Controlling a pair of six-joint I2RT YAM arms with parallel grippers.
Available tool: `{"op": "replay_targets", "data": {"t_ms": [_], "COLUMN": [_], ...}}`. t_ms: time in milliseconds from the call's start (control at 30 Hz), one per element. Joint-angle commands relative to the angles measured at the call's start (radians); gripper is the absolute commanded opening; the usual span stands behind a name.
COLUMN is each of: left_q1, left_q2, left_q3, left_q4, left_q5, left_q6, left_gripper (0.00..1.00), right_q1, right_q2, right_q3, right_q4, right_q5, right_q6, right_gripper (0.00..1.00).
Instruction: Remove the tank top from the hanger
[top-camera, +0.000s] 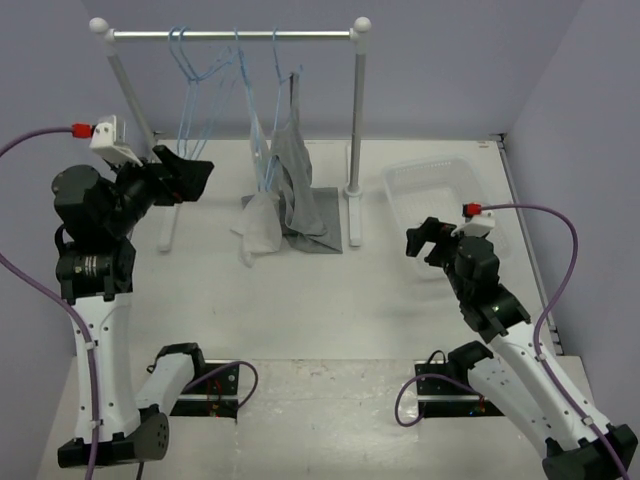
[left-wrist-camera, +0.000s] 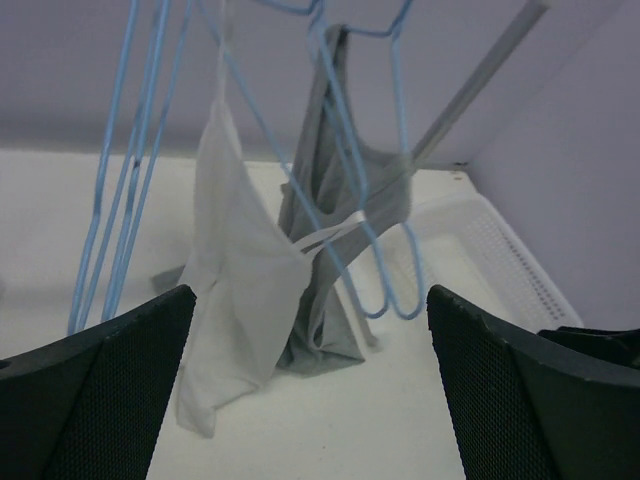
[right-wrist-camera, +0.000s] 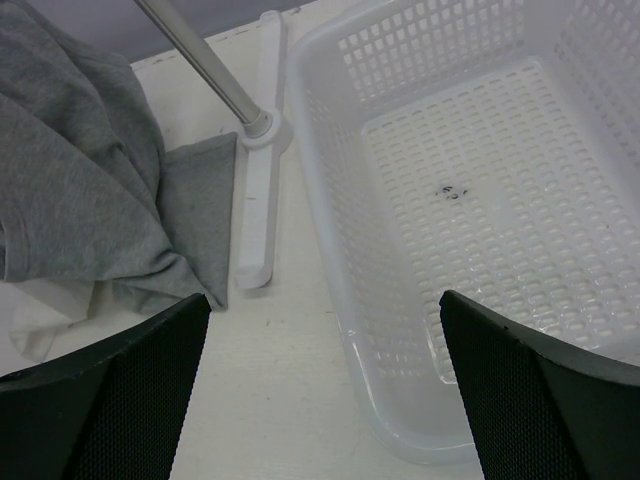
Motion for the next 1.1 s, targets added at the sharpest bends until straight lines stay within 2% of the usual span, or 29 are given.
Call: {"op": "replay_targets", "data": {"t_ms": [0, 67, 100, 167, 233, 333, 367, 433, 533, 667, 900, 1067], "left_q1": [-0.008, -0.025, -0.043, -0.162, -0.311, -0.428, -0.450, -0.488, -0.506, -0.528, -0.539, -0.540], "left_q2": [0.087, 0.132, 0.187, 0.245, 0.349, 0.503, 0.565, 0.612, 0.666, 0.705, 0.817, 0.903], "left_q3": [0.153, 0.224, 0.258, 0.352, 0.423, 0.600, 0.685, 0.750, 0.795, 0.802, 0.828, 0.881], "left_q4": [0.054, 0.133, 0.141, 0.143, 0.126, 0.028, 0.002, -0.049, -0.052, -0.052, -0.049, -0.048], "left_q5": [0.200, 0.280, 0.275, 0.163, 0.112, 0.013, -0.067, -0.132, -0.323, -0.455, -0.485, -0.535], "left_q6": [-0.035, -0.080, -0.086, -0.079, -0.057, -0.011, 0.015, 0.035, 0.057, 0.099, 0.136, 0.153], "left_gripper": [1.00, 1.00, 1.00, 1.00, 1.00, 1.00, 1.00, 1.00, 1.00, 1.00, 0.99, 0.85], "right_q1": [0.002, 0.002, 0.002, 0.002, 0.002, 0.001, 0.001, 0.002, 0.001, 0.001, 0.001, 0.001], "right_q2": [0.009, 0.012, 0.013, 0.015, 0.019, 0.021, 0.019, 0.010, -0.007, -0.013, 0.007, 0.021], "right_q3": [0.013, 0.016, 0.017, 0.021, 0.024, 0.028, 0.030, 0.031, 0.021, 0.013, 0.017, 0.019], "right_q4": [0.047, 0.047, 0.047, 0.045, 0.041, 0.028, 0.019, 0.014, 0.021, 0.022, 0.016, 0.013], "right_q5": [-0.009, -0.010, -0.018, -0.018, -0.009, 0.017, 0.019, 0.025, 0.033, 0.054, 0.089, 0.102], "right_q6": [-0.020, -0.020, -0.020, -0.021, -0.023, -0.021, -0.023, -0.020, -0.024, -0.030, -0.038, -0.043], "right_gripper": [0.99, 0.99, 0.99, 0.99, 0.99, 0.99, 0.99, 0.99, 0.99, 0.99, 0.99, 0.99]}}
